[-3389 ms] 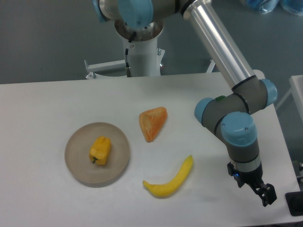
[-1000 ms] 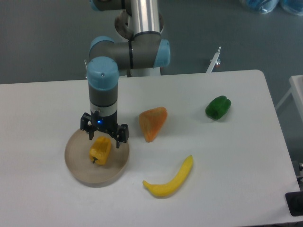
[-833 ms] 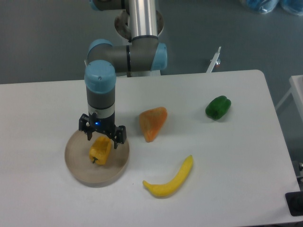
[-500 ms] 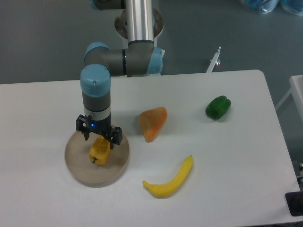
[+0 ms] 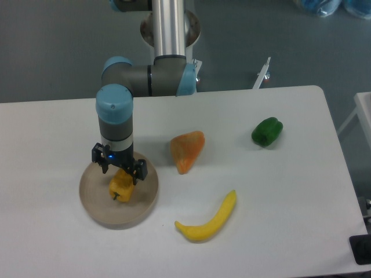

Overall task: Pick up the yellow pepper from the plate
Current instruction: 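Lower the gripper onto the yellow pepper and close on it, then lift the yellow pepper off the plate and carry it away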

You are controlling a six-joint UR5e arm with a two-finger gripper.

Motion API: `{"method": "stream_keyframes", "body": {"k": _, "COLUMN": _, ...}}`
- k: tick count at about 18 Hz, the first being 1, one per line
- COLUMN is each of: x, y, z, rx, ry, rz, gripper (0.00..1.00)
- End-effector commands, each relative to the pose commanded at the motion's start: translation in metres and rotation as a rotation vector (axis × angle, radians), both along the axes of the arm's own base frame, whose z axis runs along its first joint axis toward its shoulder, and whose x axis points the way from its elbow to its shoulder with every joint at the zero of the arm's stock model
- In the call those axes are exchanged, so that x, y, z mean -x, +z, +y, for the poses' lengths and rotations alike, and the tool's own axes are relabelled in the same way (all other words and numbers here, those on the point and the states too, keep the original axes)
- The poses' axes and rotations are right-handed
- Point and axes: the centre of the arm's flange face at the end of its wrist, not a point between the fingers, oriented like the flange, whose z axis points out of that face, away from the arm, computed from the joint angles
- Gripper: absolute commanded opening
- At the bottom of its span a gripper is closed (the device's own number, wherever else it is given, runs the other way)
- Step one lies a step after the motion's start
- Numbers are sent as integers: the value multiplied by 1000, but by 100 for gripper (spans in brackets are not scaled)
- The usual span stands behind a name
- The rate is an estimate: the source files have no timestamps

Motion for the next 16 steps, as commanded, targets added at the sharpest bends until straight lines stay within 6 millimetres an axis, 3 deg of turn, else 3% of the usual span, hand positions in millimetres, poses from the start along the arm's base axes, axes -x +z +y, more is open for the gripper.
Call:
{"method": "stream_keyframes", "body": {"k": 3, "x": -5, "y": -3, "z": 1, "rx": 10, "ry": -44, "rz": 29, "gripper": 78}}
{"method": "stream_keyframes", "body": {"k": 7, "x": -5, "y": -4, "z": 1, "rx": 12, "ry": -46, "rz": 29, "gripper": 62}}
{"method": "stream_keyframes", "body": {"k": 16, "x": -5, "y": 10, "z": 2, "rx": -12, "ry": -49, "rz": 36, "gripper": 60}}
